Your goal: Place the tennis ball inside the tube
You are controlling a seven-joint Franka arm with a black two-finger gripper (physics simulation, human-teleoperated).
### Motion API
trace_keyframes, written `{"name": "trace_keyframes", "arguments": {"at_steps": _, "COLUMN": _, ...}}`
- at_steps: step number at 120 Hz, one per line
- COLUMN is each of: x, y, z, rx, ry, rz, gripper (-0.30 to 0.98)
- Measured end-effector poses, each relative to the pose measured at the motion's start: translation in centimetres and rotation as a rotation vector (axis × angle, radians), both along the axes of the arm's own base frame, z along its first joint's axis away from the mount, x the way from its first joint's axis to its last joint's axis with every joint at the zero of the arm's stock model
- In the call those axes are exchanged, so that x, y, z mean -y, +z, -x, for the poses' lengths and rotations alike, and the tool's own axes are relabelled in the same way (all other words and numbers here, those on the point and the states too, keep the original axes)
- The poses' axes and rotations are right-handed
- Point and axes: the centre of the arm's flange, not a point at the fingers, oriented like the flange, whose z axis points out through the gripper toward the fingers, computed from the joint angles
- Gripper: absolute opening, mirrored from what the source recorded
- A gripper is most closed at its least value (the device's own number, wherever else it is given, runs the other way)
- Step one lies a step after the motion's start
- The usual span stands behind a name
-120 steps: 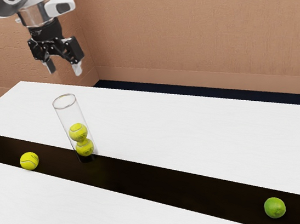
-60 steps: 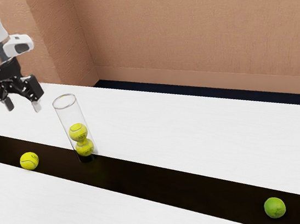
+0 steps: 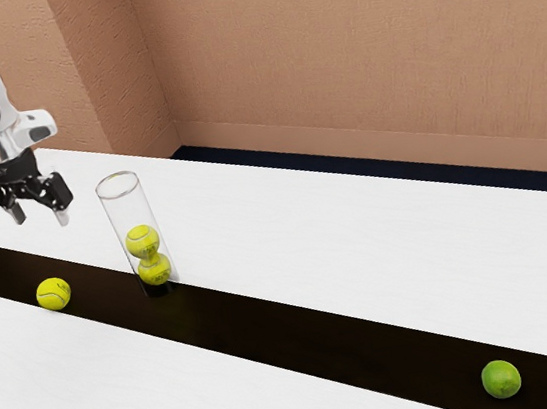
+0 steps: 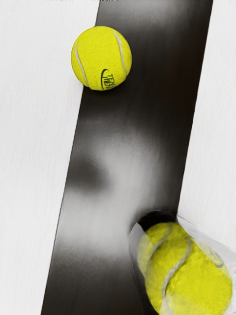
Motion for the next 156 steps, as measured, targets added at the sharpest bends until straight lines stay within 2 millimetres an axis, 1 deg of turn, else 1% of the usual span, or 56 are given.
{"name": "trace_keyframes", "arguments": {"at_steps": 9, "x": -1.6, "y": -2.3, "z": -0.8, "rx": -0.005, "ry": -0.028, "rz": -0.005, "gripper": 0.69}}
{"name": "trace_keyframes", "arguments": {"at_steps": 17, "x": -3.4, "y": -4.2, "z": -0.9, "rx": -0.008, "ry": -0.042, "rz": -0.006, "gripper": 0.69}}
{"name": "trace_keyframes", "arguments": {"at_steps": 31, "x": -7.5, "y": -7.1, "z": 0.0, "rx": -0.011, "ry": -0.049, "rz": -0.008, "gripper": 0.69}}
{"name": "trace_keyframes", "arguments": {"at_steps": 39, "x": -9.0, "y": -8.4, "z": 0.4, "rx": -0.012, "ry": -0.064, "rz": -0.007, "gripper": 0.69}}
{"name": "trace_keyframes", "arguments": {"at_steps": 44, "x": -9.6, "y": -9.4, "z": 0.4, "rx": -0.013, "ry": -0.078, "rz": -0.006, "gripper": 0.69}}
{"name": "trace_keyframes", "arguments": {"at_steps": 58, "x": -10.3, "y": -12.2, "z": 0.0, "rx": -0.024, "ry": -0.128, "rz": -0.001, "gripper": 0.69}}
{"name": "trace_keyframes", "arguments": {"at_steps": 68, "x": -10.8, "y": -13.7, "z": -0.2, "rx": -0.027, "ry": -0.154, "rz": 0.004, "gripper": 0.69}}
{"name": "trace_keyframes", "arguments": {"at_steps": 80, "x": -11.4, "y": -15.7, "z": -0.9, "rx": -0.035, "ry": -0.183, "rz": 0.010, "gripper": 0.69}}
{"name": "trace_keyframes", "arguments": {"at_steps": 91, "x": -11.9, "y": -16.6, "z": -0.9, "rx": -0.039, "ry": -0.201, "rz": 0.013, "gripper": 0.69}}
{"name": "trace_keyframes", "arguments": {"at_steps": 104, "x": -12.0, "y": -17.3, "z": -0.9, "rx": -0.041, "ry": -0.221, "rz": 0.019, "gripper": 0.69}}
{"name": "trace_keyframes", "arguments": {"at_steps": 134, "x": -11.7, "y": -19.3, "z": -1.1, "rx": -0.050, "ry": -0.251, "rz": 0.049, "gripper": 0.69}}
{"name": "trace_keyframes", "arguments": {"at_steps": 156, "x": -11.8, "y": -21.3, "z": -1.6, "rx": -0.065, "ry": -0.268, "rz": 0.068, "gripper": 0.69}}
